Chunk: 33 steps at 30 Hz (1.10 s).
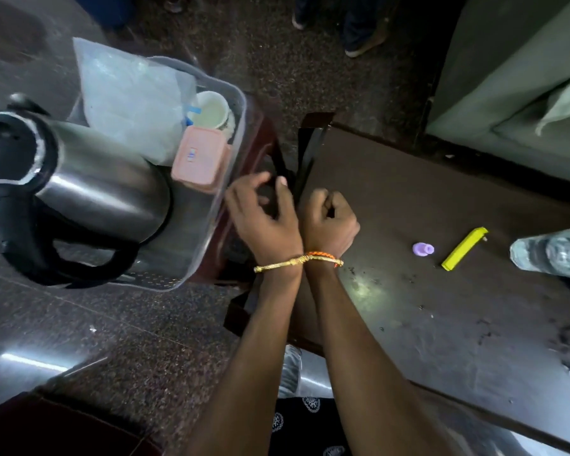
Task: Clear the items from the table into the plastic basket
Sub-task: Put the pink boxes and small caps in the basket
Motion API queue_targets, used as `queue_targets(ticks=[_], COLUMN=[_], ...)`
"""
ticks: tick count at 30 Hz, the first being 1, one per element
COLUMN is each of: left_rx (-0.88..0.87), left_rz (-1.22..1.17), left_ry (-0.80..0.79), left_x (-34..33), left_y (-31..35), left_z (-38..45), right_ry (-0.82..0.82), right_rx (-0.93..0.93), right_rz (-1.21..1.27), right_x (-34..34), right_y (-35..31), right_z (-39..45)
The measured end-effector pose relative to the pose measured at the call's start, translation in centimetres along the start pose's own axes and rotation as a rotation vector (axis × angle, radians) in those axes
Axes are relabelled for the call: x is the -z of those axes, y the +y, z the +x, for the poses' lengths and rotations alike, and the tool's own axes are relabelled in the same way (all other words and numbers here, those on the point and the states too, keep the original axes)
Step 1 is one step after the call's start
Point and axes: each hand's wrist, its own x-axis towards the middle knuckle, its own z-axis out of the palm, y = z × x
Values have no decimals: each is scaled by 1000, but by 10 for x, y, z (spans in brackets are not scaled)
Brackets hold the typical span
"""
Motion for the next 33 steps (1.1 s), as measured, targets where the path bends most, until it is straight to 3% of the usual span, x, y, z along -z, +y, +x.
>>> queue_targets(ticks=[8,13,16,19,23,26,29,33], left_rx=[35,-102,-192,-228,-206,-178,-109,-97], left_rz=[144,219,407,502,414,258,186,163], left_ry=[-881,-1186,-1259,-1192,-1017,-965,-1092,-1384], left_x=[-75,-134,-165,-174,-165,-164,-172,-193], left_y=[-2,16,19,21,50,81,105,127], left_z=[-120,-175,-192,-207,-242,-292,-356,-427], right_ry=[229,319,322,328,407,575,786,1033], right_rx=[-171,-218,-246,-280,-359,-477,-610,-766], right_rz=[-66,-55,-31,-5,21,10,-52,-121], right_x=[113,180,203,225,268,318,385,464], right_y=[108,160,178,191,212,236,271,319], right_z=[56,72,87,102,124,139,154,179])
